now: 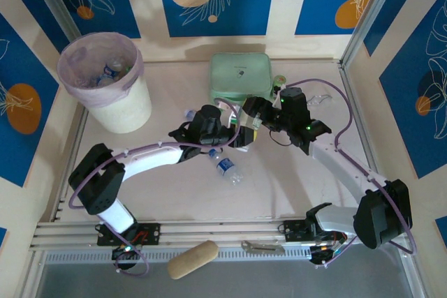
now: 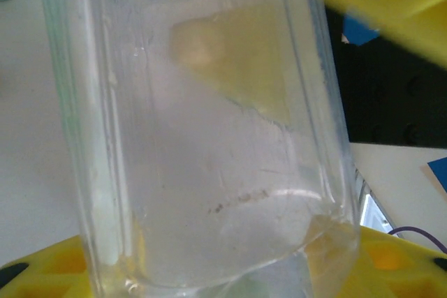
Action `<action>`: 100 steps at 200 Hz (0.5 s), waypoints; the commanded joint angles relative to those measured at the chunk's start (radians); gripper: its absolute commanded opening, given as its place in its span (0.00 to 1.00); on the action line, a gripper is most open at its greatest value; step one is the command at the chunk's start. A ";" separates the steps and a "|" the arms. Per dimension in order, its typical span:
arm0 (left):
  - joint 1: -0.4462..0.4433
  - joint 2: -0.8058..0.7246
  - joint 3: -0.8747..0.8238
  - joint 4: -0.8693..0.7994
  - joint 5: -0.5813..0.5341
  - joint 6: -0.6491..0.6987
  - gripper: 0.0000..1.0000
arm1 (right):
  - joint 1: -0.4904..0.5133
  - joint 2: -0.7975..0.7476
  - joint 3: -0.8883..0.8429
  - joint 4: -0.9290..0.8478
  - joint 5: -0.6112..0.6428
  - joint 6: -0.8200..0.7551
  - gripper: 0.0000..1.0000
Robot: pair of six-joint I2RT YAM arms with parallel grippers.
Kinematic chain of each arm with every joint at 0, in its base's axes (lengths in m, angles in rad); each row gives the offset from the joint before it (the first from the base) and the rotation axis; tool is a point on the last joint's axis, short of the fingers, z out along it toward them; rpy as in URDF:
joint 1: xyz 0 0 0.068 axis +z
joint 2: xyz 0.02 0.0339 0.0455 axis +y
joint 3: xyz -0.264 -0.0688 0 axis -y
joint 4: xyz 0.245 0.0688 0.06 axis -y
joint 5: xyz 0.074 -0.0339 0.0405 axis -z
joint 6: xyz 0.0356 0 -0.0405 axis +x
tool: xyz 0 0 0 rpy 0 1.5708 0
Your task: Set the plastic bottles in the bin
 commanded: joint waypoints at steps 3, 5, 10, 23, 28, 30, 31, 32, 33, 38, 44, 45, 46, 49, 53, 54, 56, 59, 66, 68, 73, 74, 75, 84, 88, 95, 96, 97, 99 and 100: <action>0.024 -0.025 -0.047 0.056 -0.019 -0.048 0.56 | -0.019 -0.049 -0.022 0.016 -0.021 0.020 0.83; 0.025 -0.026 -0.051 0.060 -0.019 -0.053 0.56 | -0.022 -0.052 -0.024 0.016 -0.021 0.020 0.84; 0.032 -0.027 -0.063 0.068 -0.018 -0.062 0.56 | -0.030 -0.060 -0.027 0.014 -0.019 0.019 0.84; 0.052 -0.037 -0.088 0.074 -0.020 -0.076 0.56 | -0.048 -0.081 -0.038 0.002 -0.008 0.021 0.84; 0.062 -0.044 -0.095 0.070 -0.018 -0.076 0.56 | -0.057 -0.090 -0.043 -0.003 -0.005 0.022 0.84; 0.067 -0.048 -0.098 0.068 -0.018 -0.076 0.56 | -0.060 -0.093 -0.045 -0.005 -0.004 0.023 0.84; 0.069 -0.049 -0.100 0.067 -0.018 -0.076 0.56 | -0.062 -0.095 -0.047 -0.006 -0.003 0.024 0.84; 0.071 -0.051 -0.101 0.065 -0.018 -0.076 0.56 | -0.063 -0.097 -0.048 -0.006 -0.002 0.024 0.84; 0.073 -0.053 -0.102 0.065 -0.019 -0.075 0.56 | -0.065 -0.098 -0.049 -0.006 -0.002 0.024 0.84; 0.084 -0.064 -0.106 0.054 -0.018 -0.069 0.56 | -0.073 -0.107 -0.056 -0.009 -0.001 0.026 0.84; 0.098 -0.080 -0.106 0.035 -0.018 -0.056 0.56 | -0.082 -0.117 -0.065 -0.010 0.001 0.026 0.84; 0.101 -0.083 -0.105 0.031 -0.018 -0.053 0.56 | -0.083 -0.118 -0.065 -0.011 0.001 0.028 0.84; 0.104 -0.086 -0.104 0.027 -0.019 -0.050 0.56 | -0.083 -0.121 -0.067 -0.011 0.002 0.028 0.84; 0.111 -0.094 -0.102 0.012 -0.019 -0.039 0.56 | -0.088 -0.124 -0.072 -0.011 0.002 0.030 0.84; 0.122 -0.108 -0.097 -0.010 -0.022 -0.024 0.56 | -0.093 -0.131 -0.078 -0.013 0.005 0.031 0.84; 0.124 -0.111 -0.095 -0.016 -0.023 -0.019 0.56 | -0.094 -0.132 -0.079 -0.013 0.006 0.031 0.84; 0.130 -0.118 -0.090 -0.030 -0.027 -0.010 0.56 | -0.095 -0.134 -0.081 -0.015 0.006 0.031 0.84; 0.138 -0.127 -0.084 -0.052 -0.032 0.006 0.56 | -0.098 -0.138 -0.085 -0.015 0.007 0.032 0.84; 0.156 -0.151 -0.065 -0.104 -0.049 0.044 0.56 | -0.102 -0.143 -0.092 -0.018 0.011 0.033 0.84; 0.161 -0.159 -0.061 -0.121 -0.054 0.054 0.56 | -0.104 -0.144 -0.094 -0.019 0.013 0.034 0.84; 0.175 -0.176 -0.043 -0.161 -0.074 0.088 0.56 | -0.106 -0.146 -0.098 -0.021 0.014 0.035 0.84; 0.177 -0.180 -0.039 -0.170 -0.078 0.094 0.55 | -0.107 -0.146 -0.099 -0.021 0.014 0.035 0.84; 0.178 -0.183 -0.036 -0.178 -0.083 0.099 0.56 | -0.107 -0.147 -0.100 -0.021 0.015 0.035 0.84; 0.204 -0.208 -0.003 -0.249 -0.124 0.155 0.55 | -0.109 -0.145 -0.105 -0.021 0.015 0.039 0.84; 0.215 -0.221 0.013 -0.279 -0.141 0.180 0.55 | -0.109 -0.144 -0.108 -0.021 0.016 0.040 0.84; 0.234 -0.239 0.039 -0.329 -0.170 0.223 0.56 | -0.109 -0.139 -0.113 -0.016 0.013 0.045 0.84; 0.235 -0.241 0.042 -0.335 -0.173 0.228 0.56 | -0.110 -0.138 -0.114 -0.015 0.013 0.045 0.84; 0.240 -0.243 0.046 -0.341 -0.176 0.234 0.56 | -0.110 -0.137 -0.115 -0.014 0.012 0.046 0.84; 0.248 -0.250 0.052 -0.352 -0.181 0.243 0.56 | -0.110 -0.136 -0.117 -0.011 0.011 0.046 0.84; 0.252 -0.251 0.055 -0.357 -0.184 0.250 0.56 | -0.110 -0.135 -0.117 -0.010 0.010 0.047 0.84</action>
